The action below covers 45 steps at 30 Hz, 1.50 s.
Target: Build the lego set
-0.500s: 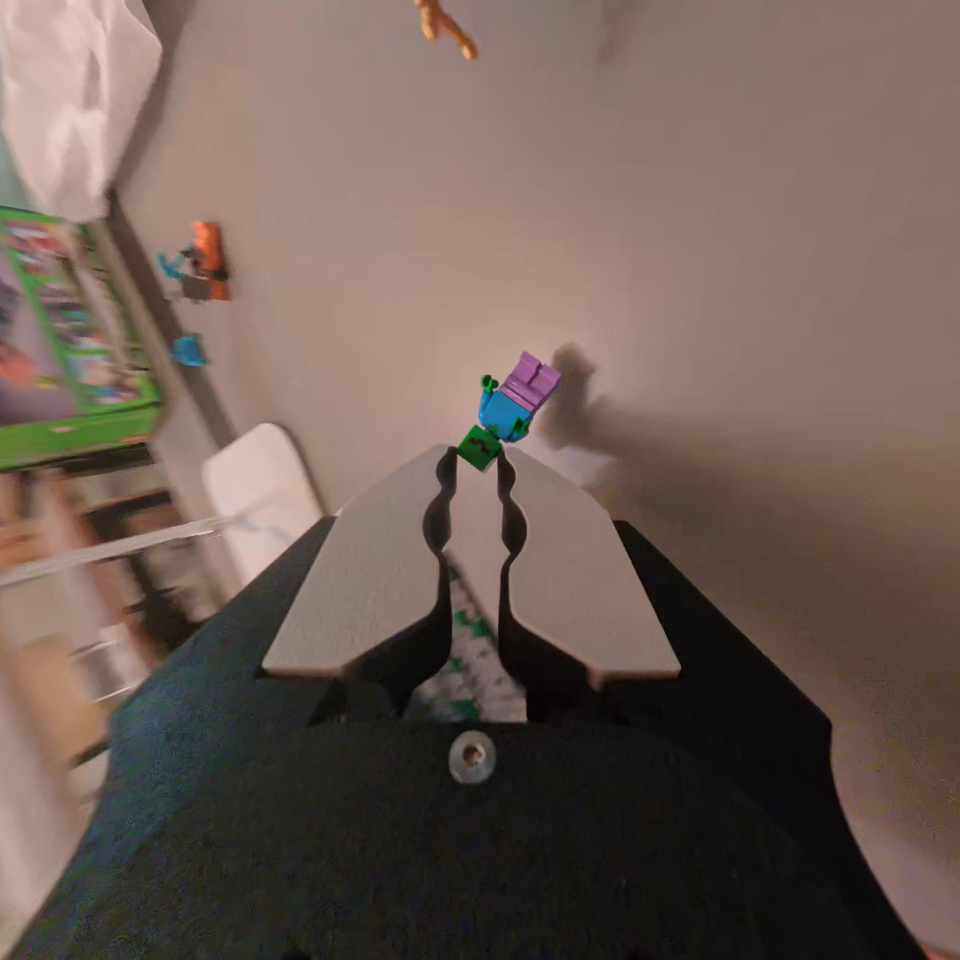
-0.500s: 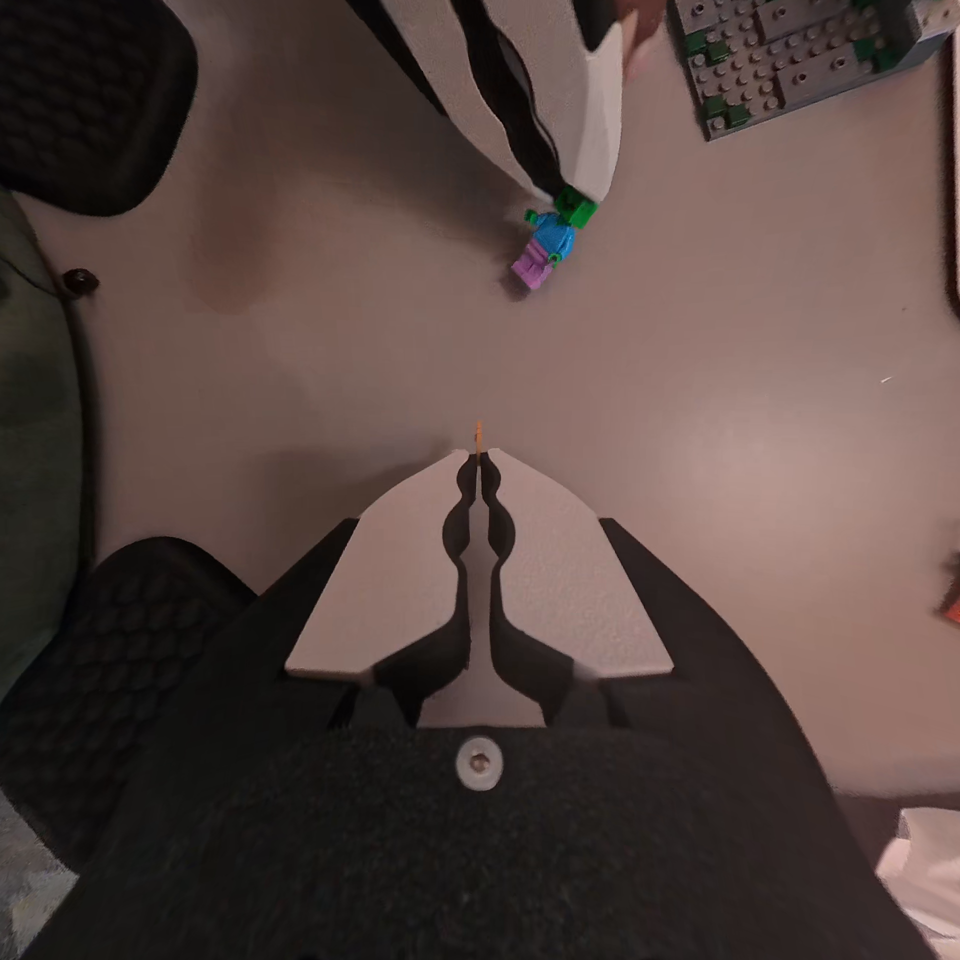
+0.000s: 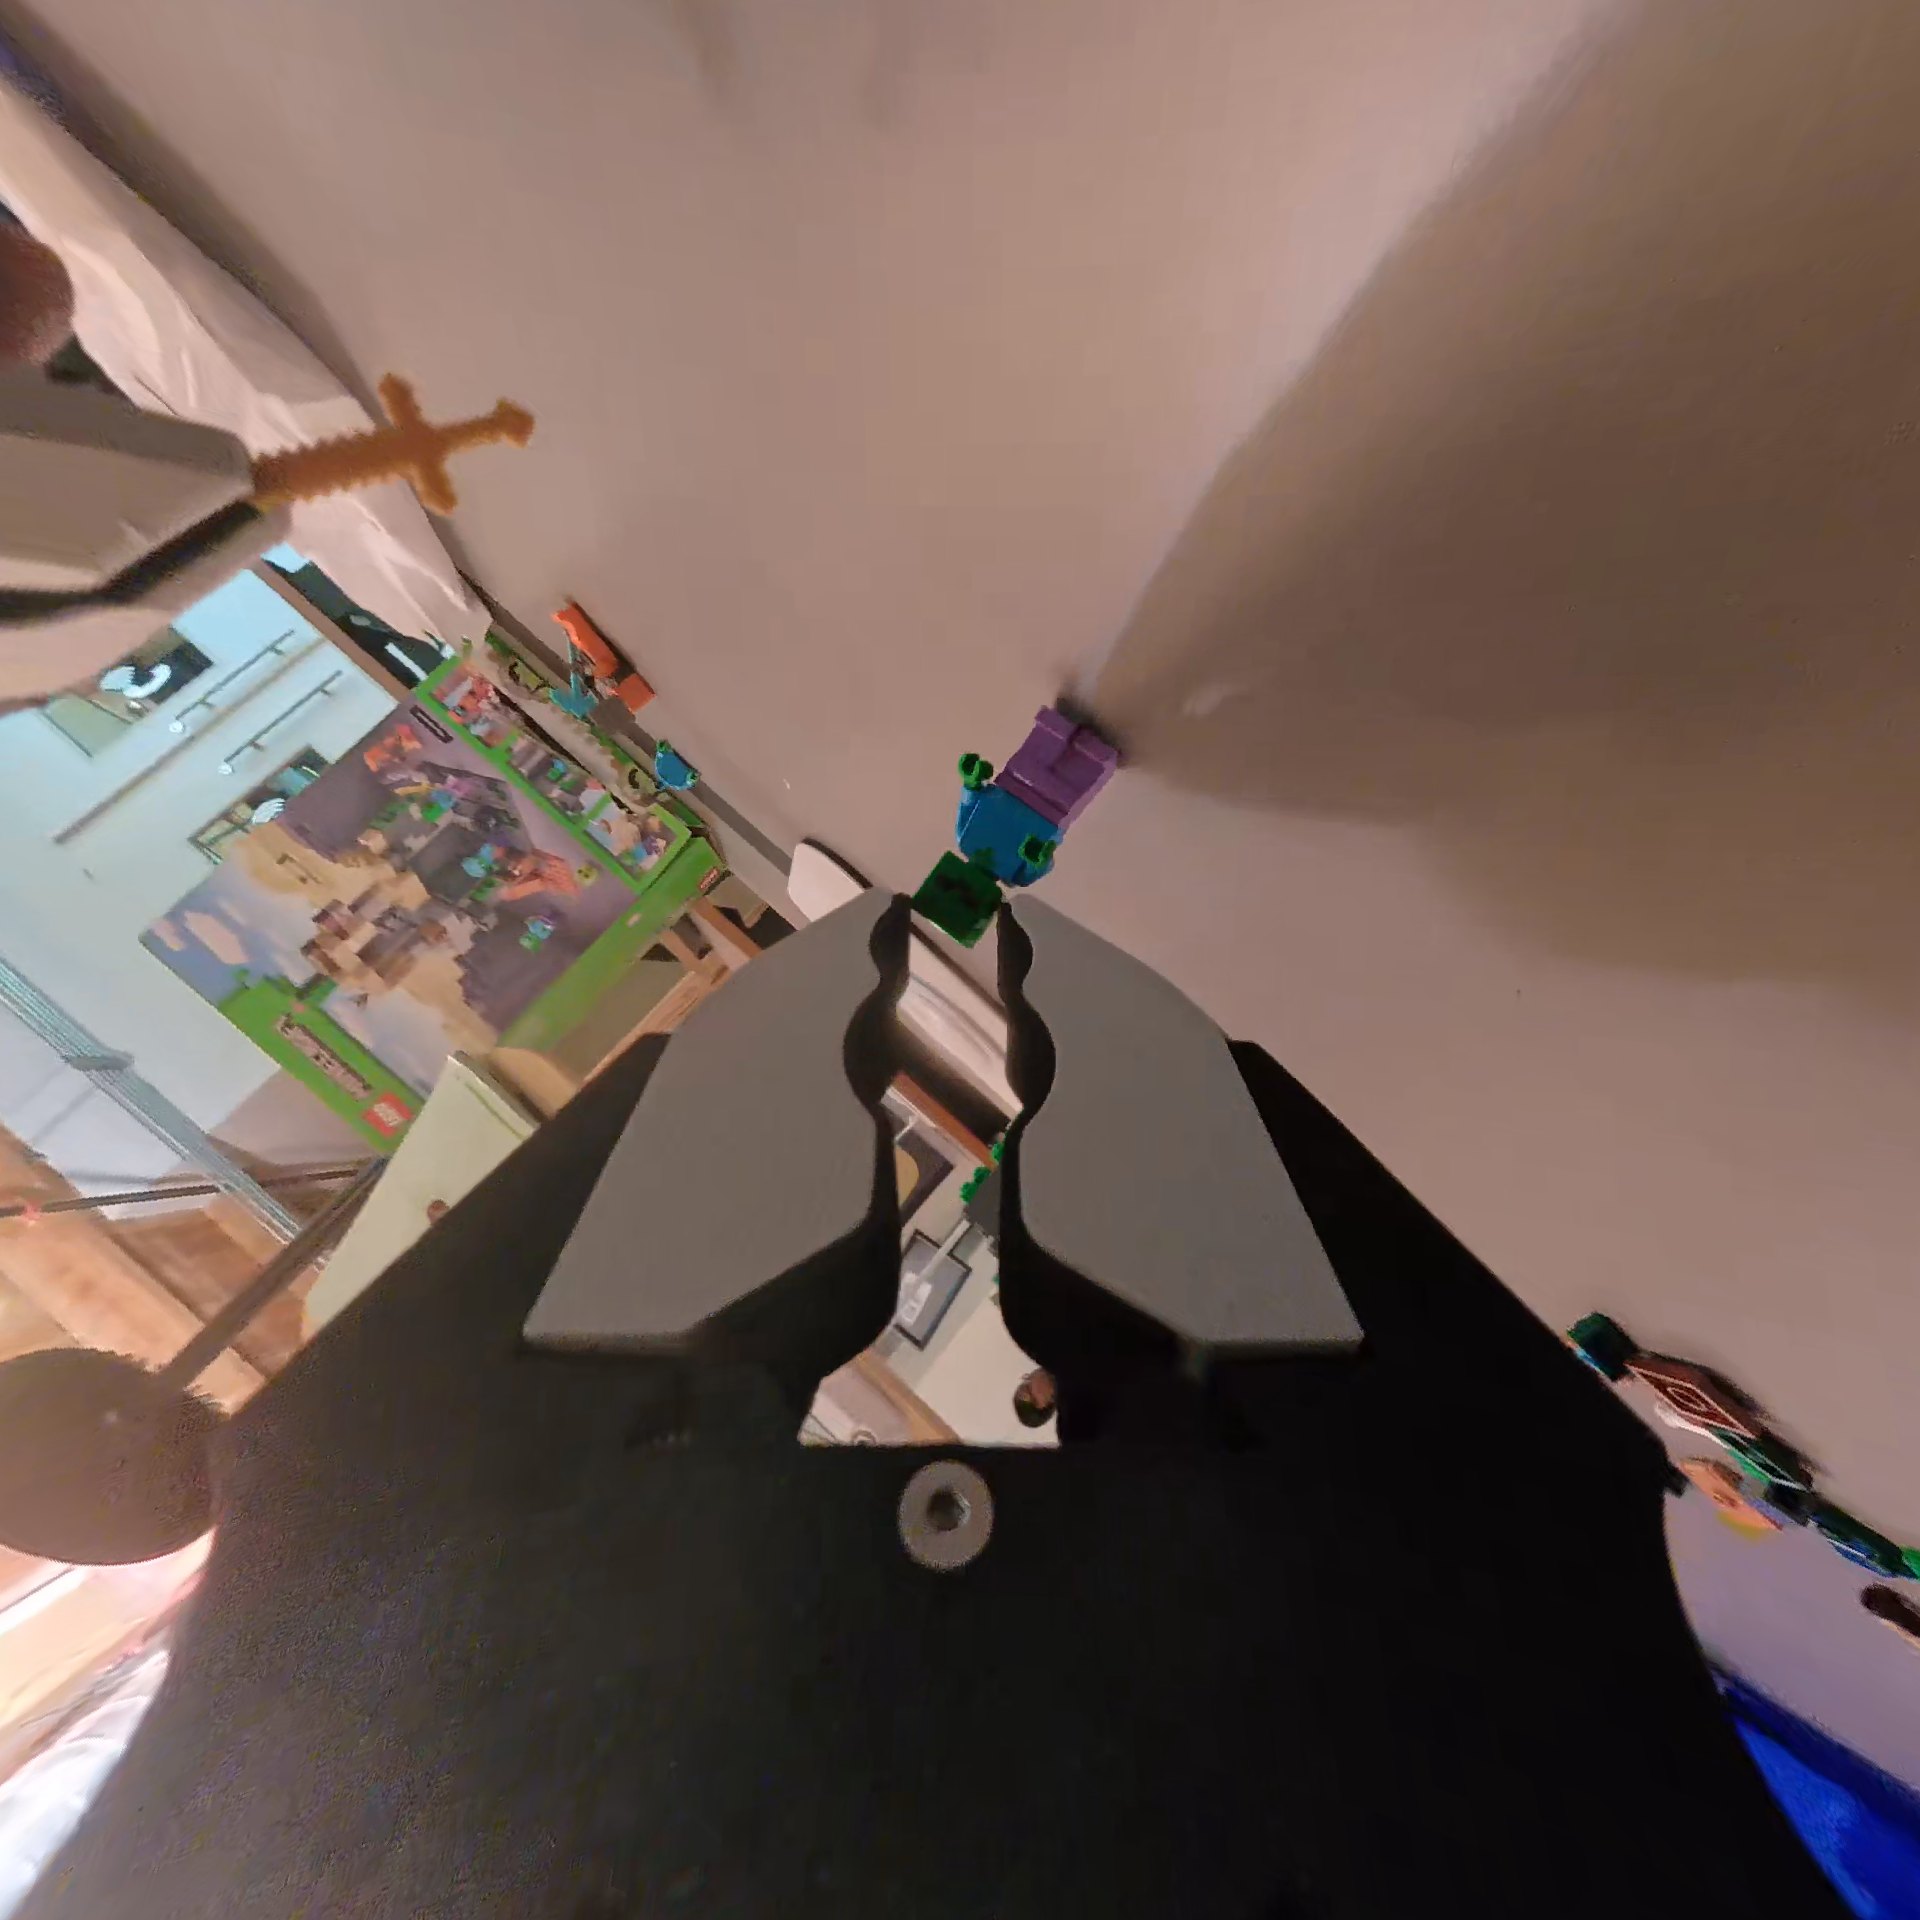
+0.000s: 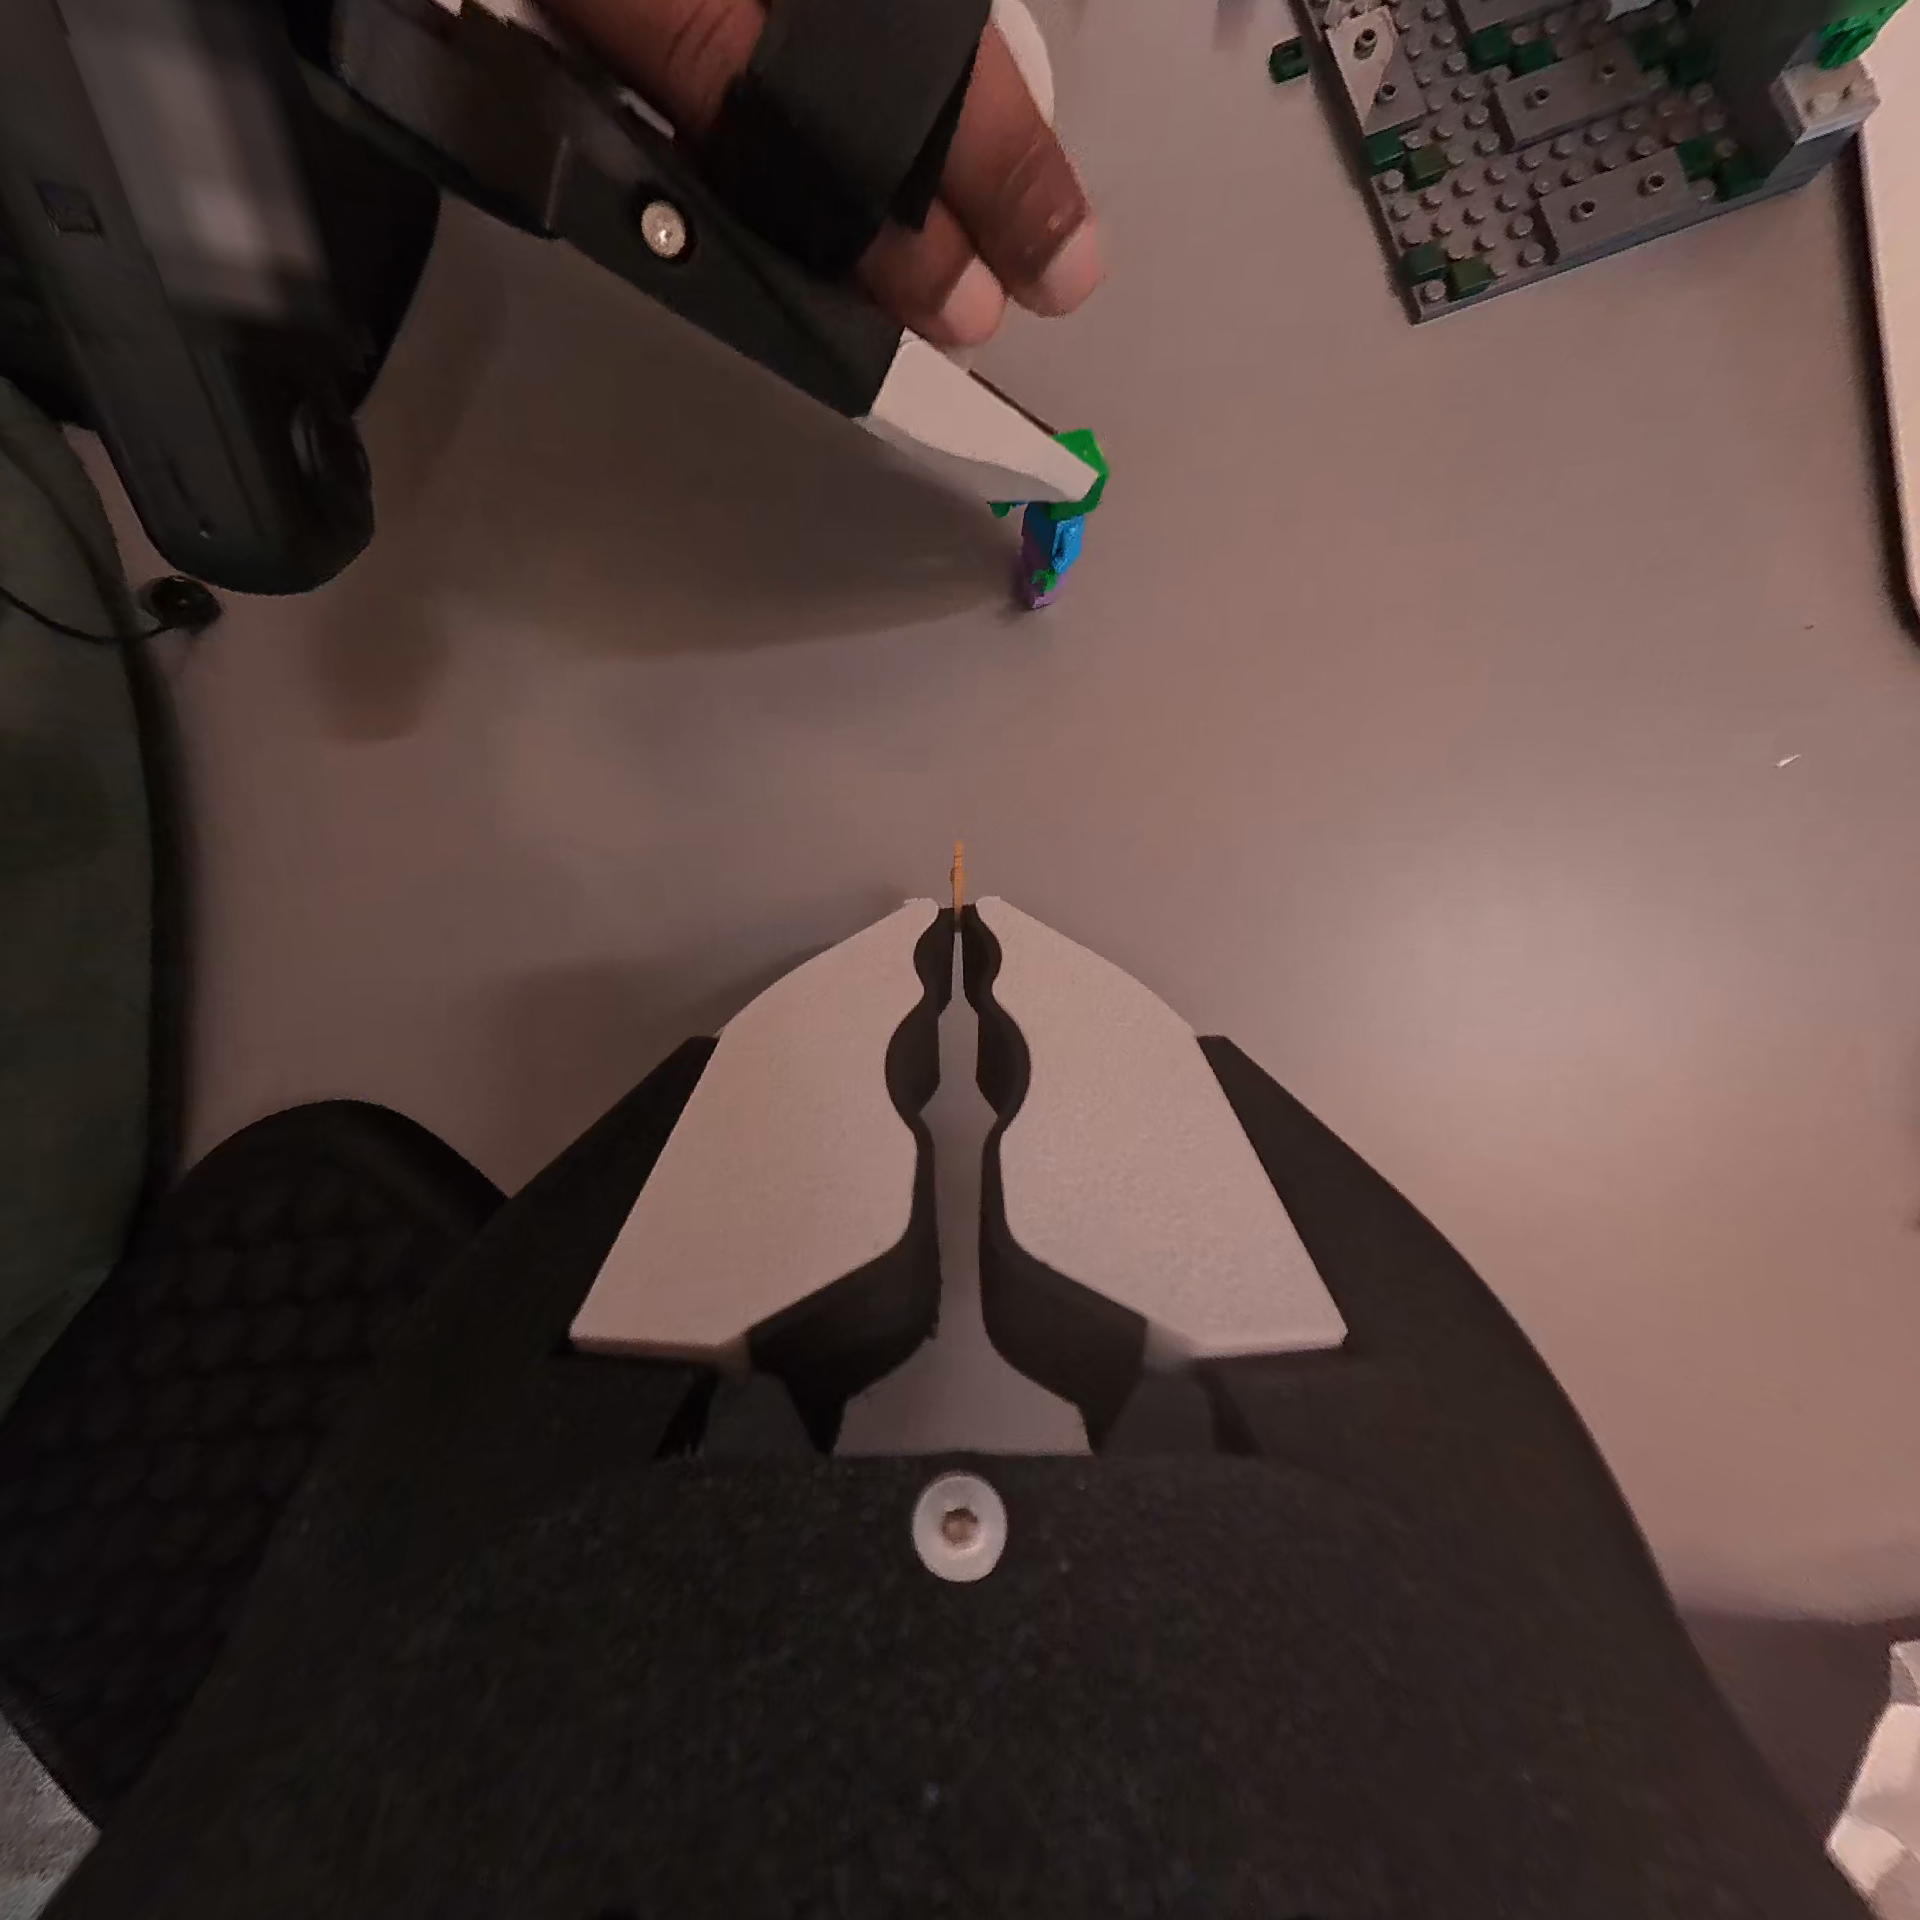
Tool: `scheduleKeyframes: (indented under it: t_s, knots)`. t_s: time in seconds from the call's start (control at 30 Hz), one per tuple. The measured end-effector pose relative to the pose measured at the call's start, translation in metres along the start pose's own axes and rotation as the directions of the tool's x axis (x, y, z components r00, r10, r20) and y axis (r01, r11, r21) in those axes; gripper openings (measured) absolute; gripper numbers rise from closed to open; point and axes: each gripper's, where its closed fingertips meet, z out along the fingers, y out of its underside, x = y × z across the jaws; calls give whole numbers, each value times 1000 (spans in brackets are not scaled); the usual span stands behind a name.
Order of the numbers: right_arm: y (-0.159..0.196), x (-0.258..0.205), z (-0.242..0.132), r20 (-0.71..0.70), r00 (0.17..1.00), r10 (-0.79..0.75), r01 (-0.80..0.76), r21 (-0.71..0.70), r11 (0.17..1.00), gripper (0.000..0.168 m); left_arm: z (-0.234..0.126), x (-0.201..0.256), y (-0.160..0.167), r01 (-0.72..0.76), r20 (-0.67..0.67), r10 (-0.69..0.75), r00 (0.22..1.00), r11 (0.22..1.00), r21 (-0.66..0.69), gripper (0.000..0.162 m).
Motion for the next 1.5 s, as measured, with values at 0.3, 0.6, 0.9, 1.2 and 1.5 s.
scheduleKeyframes:
  t_s: [0.3,0.6,0.9,1.2,1.5]
  knots:
    - [1,-3,-1,-1,1000,2,-2,16,1000,1,-6,-1,-2,6,-7,-6,1000,1000,7,23]
    - [-3,-6,0,6,1000,-9,9,21,1000,1,-15,6,10,304,-87,-298,950,951,58,29]
    - [-30,-11,7,28,995,-92,93,-5,996,1,-15,20,-9,951,-430,-851,301,238,195,37]
    - [-62,-21,23,78,975,-208,216,-127,968,1,-10,11,-25,969,-574,-819,15,-130,211,48]
    - [-70,-14,56,60,963,-262,267,-335,904,1,-2,12,-30,973,-598,-801,-39,-167,159,49]
